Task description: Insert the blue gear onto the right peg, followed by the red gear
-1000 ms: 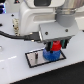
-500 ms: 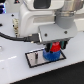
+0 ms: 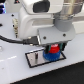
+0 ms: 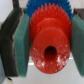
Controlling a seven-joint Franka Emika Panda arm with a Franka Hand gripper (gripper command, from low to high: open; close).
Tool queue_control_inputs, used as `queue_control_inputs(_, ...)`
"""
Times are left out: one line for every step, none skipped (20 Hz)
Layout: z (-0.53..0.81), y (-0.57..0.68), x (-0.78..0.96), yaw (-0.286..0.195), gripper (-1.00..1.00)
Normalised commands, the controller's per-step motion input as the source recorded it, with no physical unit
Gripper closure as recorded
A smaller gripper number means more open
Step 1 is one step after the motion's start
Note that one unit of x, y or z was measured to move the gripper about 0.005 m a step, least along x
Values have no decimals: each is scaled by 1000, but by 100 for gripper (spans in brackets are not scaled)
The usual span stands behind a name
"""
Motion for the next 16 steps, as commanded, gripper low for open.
queue_control_inputs(-56, 2, 98, 0, 100)
queue_control_inputs(-111, -5, 97, 0, 100)
queue_control_inputs(-230, 26, 140, 0, 100)
queue_control_inputs(-191, -140, 88, 0, 100)
queue_control_inputs(-151, 13, 156, 0, 100)
queue_control_inputs(-208, 3, 220, 0, 100)
queue_control_inputs(-243, 61, 206, 0, 100)
queue_control_inputs(-142, 57, 204, 0, 100)
queue_control_inputs(-90, 46, 197, 0, 100)
queue_control_inputs(-54, 87, 196, 0, 100)
queue_control_inputs(-39, 74, 134, 0, 100)
queue_control_inputs(-22, 84, 110, 0, 100)
queue_control_inputs(-24, 118, 110, 0, 100)
queue_control_inputs(4, 82, 136, 0, 100)
queue_control_inputs(54, 120, 25, 0, -100)
queue_control_inputs(132, 136, 5, 0, -100)
